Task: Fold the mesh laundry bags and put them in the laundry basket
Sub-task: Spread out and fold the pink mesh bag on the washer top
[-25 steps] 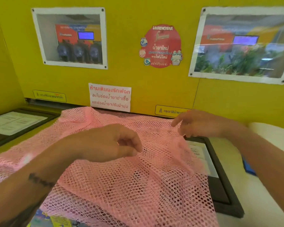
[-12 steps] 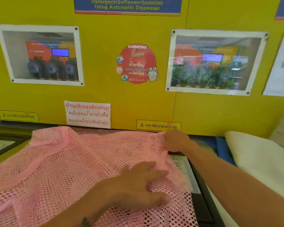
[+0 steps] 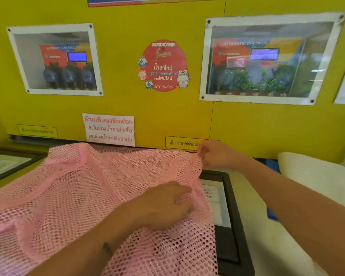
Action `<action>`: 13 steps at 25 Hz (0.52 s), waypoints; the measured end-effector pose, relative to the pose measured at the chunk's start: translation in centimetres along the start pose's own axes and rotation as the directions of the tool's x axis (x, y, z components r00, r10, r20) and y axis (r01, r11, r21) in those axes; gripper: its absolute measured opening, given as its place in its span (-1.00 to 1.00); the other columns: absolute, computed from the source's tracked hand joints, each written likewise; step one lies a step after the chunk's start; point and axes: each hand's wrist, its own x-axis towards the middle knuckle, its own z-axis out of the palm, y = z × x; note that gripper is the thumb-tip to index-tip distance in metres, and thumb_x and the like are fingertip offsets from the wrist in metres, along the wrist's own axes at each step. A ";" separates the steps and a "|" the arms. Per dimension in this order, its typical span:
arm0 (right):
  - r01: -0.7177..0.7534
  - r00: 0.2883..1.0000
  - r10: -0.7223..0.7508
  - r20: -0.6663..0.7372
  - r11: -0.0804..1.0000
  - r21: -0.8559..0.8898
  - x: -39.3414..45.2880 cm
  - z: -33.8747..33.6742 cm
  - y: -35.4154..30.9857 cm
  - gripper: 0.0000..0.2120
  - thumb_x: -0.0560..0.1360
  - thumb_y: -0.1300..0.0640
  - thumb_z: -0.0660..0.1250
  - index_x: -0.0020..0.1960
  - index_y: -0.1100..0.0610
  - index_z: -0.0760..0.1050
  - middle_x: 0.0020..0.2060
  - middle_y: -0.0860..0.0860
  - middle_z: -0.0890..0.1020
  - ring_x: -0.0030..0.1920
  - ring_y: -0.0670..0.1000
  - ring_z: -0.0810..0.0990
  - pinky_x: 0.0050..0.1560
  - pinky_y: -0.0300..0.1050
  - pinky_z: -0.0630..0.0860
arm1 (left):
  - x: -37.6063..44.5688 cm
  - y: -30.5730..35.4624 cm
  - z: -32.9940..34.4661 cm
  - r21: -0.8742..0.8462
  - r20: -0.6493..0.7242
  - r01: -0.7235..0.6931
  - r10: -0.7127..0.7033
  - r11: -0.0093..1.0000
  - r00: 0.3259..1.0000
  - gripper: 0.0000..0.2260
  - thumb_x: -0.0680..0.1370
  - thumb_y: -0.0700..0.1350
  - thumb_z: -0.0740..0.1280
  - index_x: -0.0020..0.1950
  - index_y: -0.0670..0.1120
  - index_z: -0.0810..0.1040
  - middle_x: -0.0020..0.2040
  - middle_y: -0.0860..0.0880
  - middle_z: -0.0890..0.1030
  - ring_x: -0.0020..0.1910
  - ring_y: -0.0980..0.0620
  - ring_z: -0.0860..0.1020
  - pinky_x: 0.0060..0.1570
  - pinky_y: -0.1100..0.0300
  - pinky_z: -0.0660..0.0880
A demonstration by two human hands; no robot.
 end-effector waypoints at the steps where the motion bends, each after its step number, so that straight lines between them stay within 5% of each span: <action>1: -0.034 0.996 0.027 0.081 0.995 0.093 -0.6 -0.3 0.3 -0.85 0.51 0.38 0.20 -0.02 0.21 0.49 -0.03 0.20 0.59 -0.12 0.15 0.58 -0.16 0.05 0.55 | 0.6 0.3 -0.2 -0.047 -0.013 0.014 -0.014 0.999 1.000 -0.45 0.54 0.36 0.04 0.52 0.33 0.07 0.57 0.09 0.19 0.51 -0.05 0.22 0.47 -0.18 0.16; 4: -0.029 0.977 0.011 0.212 0.996 0.083 -1.7 -0.7 1.3 -0.72 0.57 0.43 0.10 0.11 0.18 0.49 0.17 0.12 0.61 0.13 0.11 0.63 0.07 0.03 0.60 | 2.5 2.3 -0.5 -0.058 -0.038 0.030 -0.033 0.998 0.999 -0.52 0.56 0.26 0.08 0.48 0.39 0.09 0.45 0.04 0.30 0.38 -0.10 0.35 0.39 -0.19 0.27; 7: 0.041 0.967 -0.056 0.249 0.997 0.065 -1.8 0.0 1.8 -0.61 0.47 0.55 0.08 0.14 0.20 0.45 0.24 0.22 0.58 0.13 0.20 0.58 -0.17 -0.16 0.46 | 4.2 3.8 0.2 0.006 -0.132 0.106 -0.105 0.994 0.986 -0.55 0.62 0.10 0.09 0.52 0.12 0.26 0.44 -0.03 0.38 0.39 -0.09 0.37 0.39 -0.09 0.31; 11: 0.194 0.953 -0.184 0.241 0.981 -0.018 -1.2 1.8 2.3 -0.52 0.45 0.36 0.38 0.31 0.14 0.37 0.00 0.01 0.60 0.09 0.10 0.57 -0.11 -0.13 0.50 | 4.3 4.4 -0.6 -0.221 -0.245 0.193 -0.246 0.956 0.938 -0.53 0.64 -0.05 0.20 0.54 -0.07 0.25 0.50 -0.05 0.35 0.33 0.00 0.41 0.23 0.22 0.37; 13: 0.235 0.957 -0.199 0.212 0.958 -0.163 -0.9 2.3 2.4 -0.44 0.42 0.25 0.44 0.34 0.07 0.29 -0.15 -0.09 0.49 -0.05 0.03 0.52 -0.26 -0.16 0.38 | 4.0 4.2 -1.0 -0.242 -0.243 0.238 -0.296 0.941 0.924 -0.49 0.63 -0.06 0.22 0.57 -0.06 0.19 0.55 -0.04 0.28 0.44 -0.04 0.33 0.36 0.14 0.29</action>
